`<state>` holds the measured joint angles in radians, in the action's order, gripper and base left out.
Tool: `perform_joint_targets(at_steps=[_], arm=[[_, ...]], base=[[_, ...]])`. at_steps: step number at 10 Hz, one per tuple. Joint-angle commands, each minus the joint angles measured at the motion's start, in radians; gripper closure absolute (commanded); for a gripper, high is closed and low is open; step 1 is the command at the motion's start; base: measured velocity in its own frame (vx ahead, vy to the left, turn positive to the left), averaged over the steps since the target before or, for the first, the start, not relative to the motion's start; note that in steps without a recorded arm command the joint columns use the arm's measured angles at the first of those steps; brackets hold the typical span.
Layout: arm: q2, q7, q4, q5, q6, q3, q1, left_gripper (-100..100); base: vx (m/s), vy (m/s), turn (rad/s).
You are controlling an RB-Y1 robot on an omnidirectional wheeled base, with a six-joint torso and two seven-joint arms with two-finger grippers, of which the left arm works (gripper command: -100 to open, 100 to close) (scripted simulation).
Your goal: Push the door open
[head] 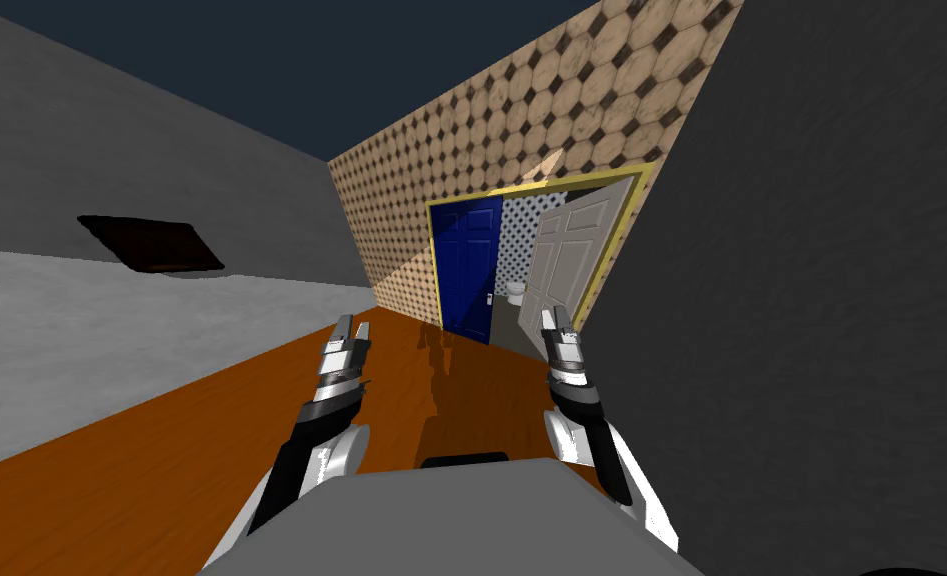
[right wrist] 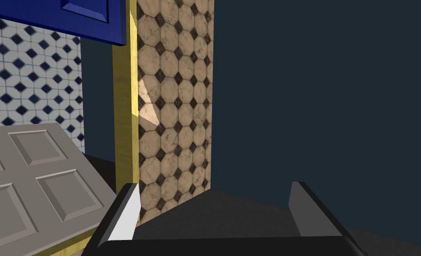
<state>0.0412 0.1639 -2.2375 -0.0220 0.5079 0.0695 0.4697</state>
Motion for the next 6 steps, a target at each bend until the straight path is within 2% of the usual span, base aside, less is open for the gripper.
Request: perform_joint_targets(at_steps=[1,5,6], arm=[[-0.012,-0.004,0.031,0.000,0.006,-0.005,-0.013,-100],[-0.035,-0.014,0.101,-0.001,0.019,-0.016,-0.042,-100],[-0.043,-0.019,0.133,-0.001,0.025,-0.021,-0.055,-100]], base=[[0.053,-0.020,-0.033],[0.110,-0.030,-0.020],[0.126,-0.040,-0.028]])
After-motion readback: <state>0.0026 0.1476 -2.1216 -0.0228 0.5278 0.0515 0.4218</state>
